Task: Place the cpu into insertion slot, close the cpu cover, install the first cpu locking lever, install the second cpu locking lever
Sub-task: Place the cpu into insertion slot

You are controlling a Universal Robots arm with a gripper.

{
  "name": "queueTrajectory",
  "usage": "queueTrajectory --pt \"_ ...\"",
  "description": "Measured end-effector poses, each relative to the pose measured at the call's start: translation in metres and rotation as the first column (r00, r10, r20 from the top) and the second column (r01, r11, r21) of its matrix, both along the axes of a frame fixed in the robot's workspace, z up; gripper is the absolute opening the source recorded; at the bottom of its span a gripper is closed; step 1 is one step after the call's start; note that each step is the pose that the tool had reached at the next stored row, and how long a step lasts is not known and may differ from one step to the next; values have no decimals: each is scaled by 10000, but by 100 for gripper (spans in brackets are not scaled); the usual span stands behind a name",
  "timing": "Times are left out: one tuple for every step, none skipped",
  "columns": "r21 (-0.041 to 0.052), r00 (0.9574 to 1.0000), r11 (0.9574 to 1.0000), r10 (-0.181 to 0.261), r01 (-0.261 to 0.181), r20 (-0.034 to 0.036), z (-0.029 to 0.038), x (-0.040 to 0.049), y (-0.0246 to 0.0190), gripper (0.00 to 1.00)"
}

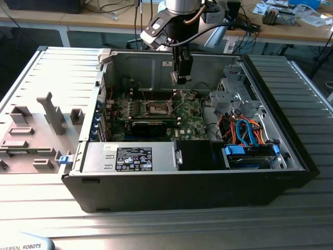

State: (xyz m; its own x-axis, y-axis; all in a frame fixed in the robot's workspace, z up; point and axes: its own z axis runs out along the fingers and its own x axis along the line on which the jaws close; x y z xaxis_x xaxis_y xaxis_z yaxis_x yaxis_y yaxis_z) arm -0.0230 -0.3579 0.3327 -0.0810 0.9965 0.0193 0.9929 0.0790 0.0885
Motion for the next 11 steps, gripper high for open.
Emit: queueTrajectory --pt "0 10000 10000 -6 6 0 0 0 0 54" --pt "-1 10000 10000 -18 18 0 0 0 0 54" --pt "0 10000 10000 -30 30 0 0 0 0 54" --pt "0 10000 10000 -40 40 0 0 0 0 54" --pt "0 10000 10000 -47 47 0 0 0 0 54" --pt "0 10000 10000 -56 56 0 0 0 0 54" --pt "0 10000 10000 -66 66 0 0 0 0 54" --pt "0 10000 10000 -72 72 0 0 0 0 54" --pt "0 10000 10000 -78 78 0 0 0 0 54" --pt "0 10000 10000 -89 89 0 0 0 0 54" --pt "0 10000 10000 -95 95 0 0 0 0 54"
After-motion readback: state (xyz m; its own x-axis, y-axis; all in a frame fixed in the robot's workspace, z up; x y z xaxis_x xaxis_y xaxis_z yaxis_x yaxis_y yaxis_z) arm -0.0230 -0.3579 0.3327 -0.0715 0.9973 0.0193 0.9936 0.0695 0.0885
